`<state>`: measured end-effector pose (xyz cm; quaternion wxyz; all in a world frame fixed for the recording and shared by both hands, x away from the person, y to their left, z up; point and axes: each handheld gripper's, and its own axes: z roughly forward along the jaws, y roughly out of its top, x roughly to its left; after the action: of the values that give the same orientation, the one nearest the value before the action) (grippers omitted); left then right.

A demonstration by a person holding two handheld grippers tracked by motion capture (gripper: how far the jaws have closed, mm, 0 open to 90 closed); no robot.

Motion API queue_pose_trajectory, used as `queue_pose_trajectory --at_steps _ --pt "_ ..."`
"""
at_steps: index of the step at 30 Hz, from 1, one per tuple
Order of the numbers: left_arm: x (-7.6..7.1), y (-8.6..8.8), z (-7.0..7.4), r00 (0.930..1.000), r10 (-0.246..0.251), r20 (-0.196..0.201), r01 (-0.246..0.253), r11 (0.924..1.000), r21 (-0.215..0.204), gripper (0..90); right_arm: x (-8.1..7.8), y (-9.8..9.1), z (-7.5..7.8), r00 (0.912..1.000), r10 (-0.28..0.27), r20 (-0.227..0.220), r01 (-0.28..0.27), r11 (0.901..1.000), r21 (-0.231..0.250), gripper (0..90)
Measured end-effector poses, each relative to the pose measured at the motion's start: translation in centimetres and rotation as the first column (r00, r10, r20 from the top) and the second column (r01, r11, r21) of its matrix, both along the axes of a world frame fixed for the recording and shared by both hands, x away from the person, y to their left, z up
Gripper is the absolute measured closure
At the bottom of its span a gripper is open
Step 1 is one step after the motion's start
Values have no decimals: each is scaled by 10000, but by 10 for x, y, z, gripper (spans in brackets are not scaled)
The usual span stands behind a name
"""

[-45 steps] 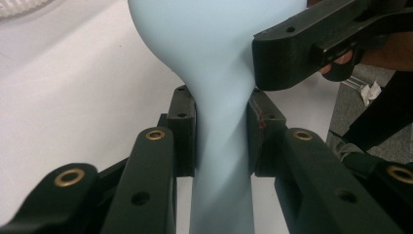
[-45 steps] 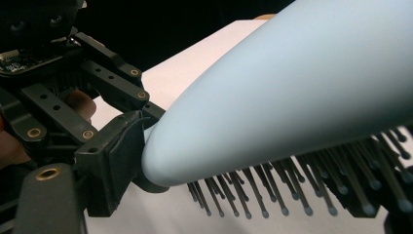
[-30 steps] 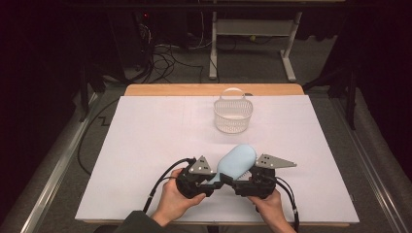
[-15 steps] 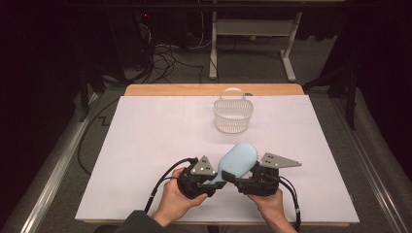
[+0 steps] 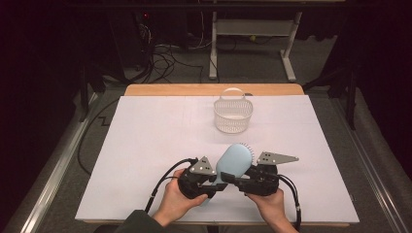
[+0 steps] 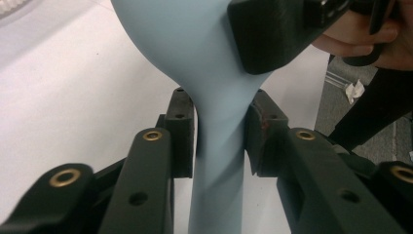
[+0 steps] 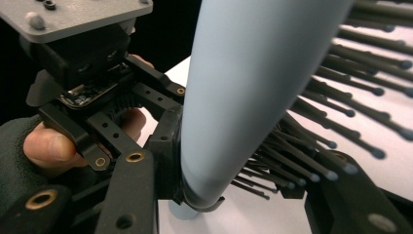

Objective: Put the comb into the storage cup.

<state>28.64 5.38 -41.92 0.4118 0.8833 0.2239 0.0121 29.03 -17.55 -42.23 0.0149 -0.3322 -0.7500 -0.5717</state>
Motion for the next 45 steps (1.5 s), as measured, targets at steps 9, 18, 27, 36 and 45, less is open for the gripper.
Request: queue_pose_trajectory --at_steps 9,18,27,36,45 --pt "-1 7 5 10000 64 29 -62 9977 -669 597 1 -4 2 9999 -123 -91 124 9999 116 566" --pt "5 8 -2 9955 938 -102 -942 9945 -449 388 3 -7 2 9998 -151 -153 153 9997 169 565" --pt "1 7 -12 9907 1322 319 -1335 9902 415 273 4 -5 2 9999 -108 -88 108 9999 70 565" --pt "1 11 -12 9897 1332 528 -1341 9909 147 268 5 -4 2 9999 -33 -100 33 10000 -31 565" --pt "-3 16 -12 9872 1416 728 -1423 9898 46 238 2 -3 3 9998 -157 88 158 9999 -38 563"
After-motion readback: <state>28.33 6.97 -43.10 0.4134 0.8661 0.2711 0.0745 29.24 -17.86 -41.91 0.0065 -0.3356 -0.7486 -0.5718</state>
